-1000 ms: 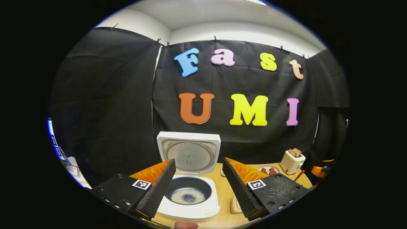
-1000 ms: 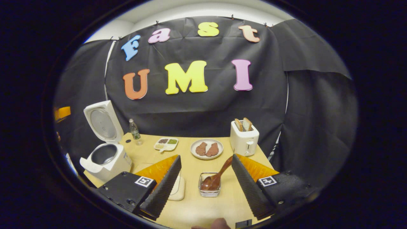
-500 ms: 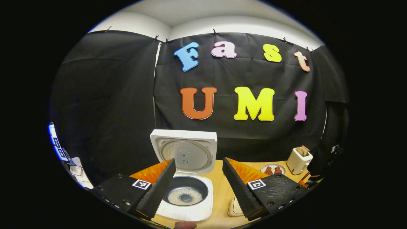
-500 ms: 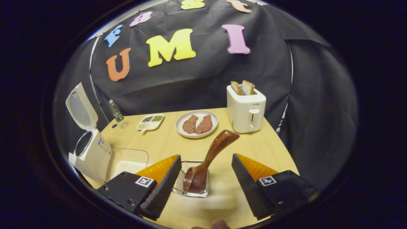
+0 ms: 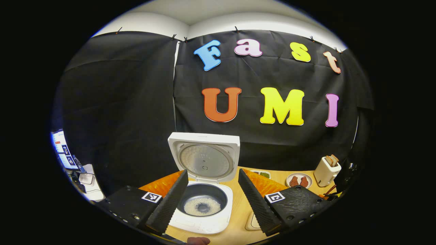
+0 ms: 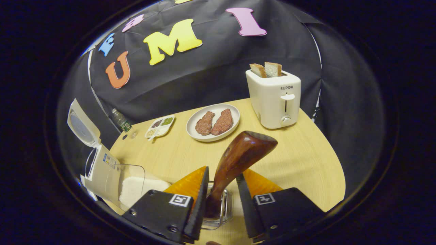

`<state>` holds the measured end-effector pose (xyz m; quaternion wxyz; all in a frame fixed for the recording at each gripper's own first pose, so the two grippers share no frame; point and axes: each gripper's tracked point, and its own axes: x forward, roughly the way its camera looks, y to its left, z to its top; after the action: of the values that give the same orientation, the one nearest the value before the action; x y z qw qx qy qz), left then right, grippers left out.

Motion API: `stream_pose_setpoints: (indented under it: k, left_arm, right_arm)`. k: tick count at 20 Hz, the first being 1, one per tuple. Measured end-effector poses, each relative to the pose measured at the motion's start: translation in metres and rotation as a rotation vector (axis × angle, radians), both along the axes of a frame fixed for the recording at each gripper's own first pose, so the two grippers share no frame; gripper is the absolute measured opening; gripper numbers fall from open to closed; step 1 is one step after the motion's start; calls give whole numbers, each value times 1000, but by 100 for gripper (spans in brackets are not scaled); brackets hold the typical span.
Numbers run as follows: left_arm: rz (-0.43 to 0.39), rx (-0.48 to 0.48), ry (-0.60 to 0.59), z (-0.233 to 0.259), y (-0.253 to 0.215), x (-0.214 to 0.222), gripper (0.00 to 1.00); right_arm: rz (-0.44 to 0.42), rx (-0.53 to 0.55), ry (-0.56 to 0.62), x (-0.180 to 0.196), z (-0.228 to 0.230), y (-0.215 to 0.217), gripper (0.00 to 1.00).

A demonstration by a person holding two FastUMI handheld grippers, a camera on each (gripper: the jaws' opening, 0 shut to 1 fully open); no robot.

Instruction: Close the left gripper, press the button to open the rice cooker; take a wooden spoon from the chopstick holder with the right hand, scoop a spoonful of rice and pour it into the rice cooker, then put the wooden spoon back into the chopstick holder.

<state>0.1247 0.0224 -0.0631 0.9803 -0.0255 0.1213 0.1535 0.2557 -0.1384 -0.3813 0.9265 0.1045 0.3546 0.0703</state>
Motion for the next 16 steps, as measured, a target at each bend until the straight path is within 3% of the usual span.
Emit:
stream_pose_setpoints:
  k: [3, 7, 16]
  left_arm:
    - [8, 21, 6, 0, 10, -9, 95]
    - [16, 13, -9, 7, 27, -17, 95]
    - [-84, 57, -51, 6, 48, -34, 95]
  right_arm:
    - [-1, 12, 3, -5, 3, 5, 30]
    - [-18, 22, 2, -20, 19, 13, 20]
    - [-91, -62, -204, -34, 133, 34, 13]
